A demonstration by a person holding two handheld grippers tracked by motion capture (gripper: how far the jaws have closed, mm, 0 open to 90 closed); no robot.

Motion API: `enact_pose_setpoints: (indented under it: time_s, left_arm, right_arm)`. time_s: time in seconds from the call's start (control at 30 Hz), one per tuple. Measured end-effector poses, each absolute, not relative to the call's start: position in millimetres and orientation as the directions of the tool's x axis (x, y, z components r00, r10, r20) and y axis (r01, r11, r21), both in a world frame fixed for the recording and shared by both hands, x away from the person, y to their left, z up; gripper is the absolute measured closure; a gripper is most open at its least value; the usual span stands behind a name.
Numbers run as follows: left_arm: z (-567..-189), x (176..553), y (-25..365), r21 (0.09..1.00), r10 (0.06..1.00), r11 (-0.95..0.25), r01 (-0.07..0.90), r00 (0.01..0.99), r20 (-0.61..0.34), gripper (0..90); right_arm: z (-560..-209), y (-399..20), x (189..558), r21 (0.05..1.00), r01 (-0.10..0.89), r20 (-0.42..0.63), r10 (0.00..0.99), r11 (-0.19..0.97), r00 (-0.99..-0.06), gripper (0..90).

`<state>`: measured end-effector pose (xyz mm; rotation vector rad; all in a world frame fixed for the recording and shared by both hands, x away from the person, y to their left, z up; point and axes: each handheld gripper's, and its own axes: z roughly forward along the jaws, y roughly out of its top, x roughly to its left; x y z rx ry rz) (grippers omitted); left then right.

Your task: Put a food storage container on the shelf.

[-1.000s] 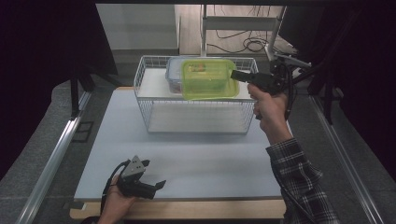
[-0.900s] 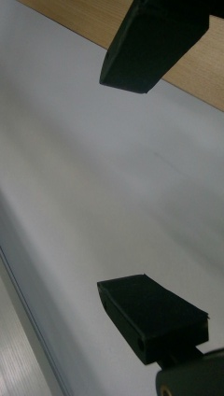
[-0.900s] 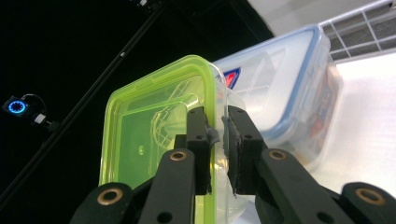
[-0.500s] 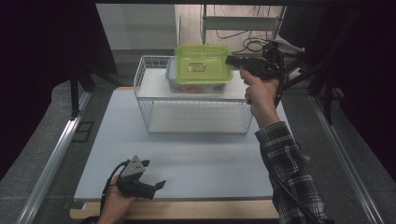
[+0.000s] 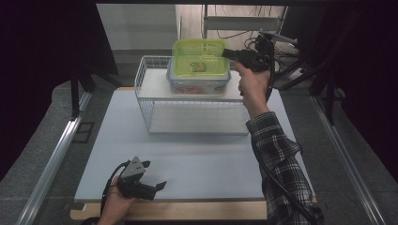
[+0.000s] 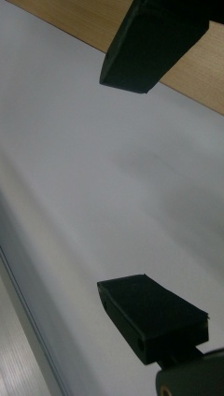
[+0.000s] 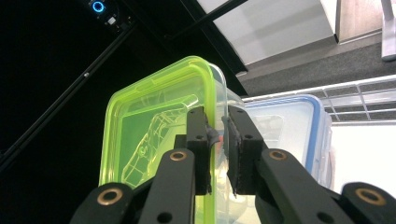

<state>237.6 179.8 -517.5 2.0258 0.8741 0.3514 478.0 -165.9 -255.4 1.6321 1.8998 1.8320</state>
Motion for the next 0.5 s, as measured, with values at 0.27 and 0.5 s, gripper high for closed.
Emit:
enact_pose_setpoints:
  time_s: [0.27, 0.5]
  left_arm:
    - [-518.0, 237.8, 179.0, 0.812, 0.694, -0.372, 0.450, 0.716, -0.079, 4.4]
    - [-518.8, 238.3, 178.9, 0.809, 0.692, -0.372, 0.455, 0.717, -0.085, 4.3]
  right_arm:
    - [-261.1, -161.3, 477.7, 0.756, 0.608, 0.579, 0.683, -0.244, -0.445, 79.0]
    - [-261.4, -155.9, 479.0, 0.802, 0.572, 0.479, 0.756, -0.172, -0.445, 72.2]
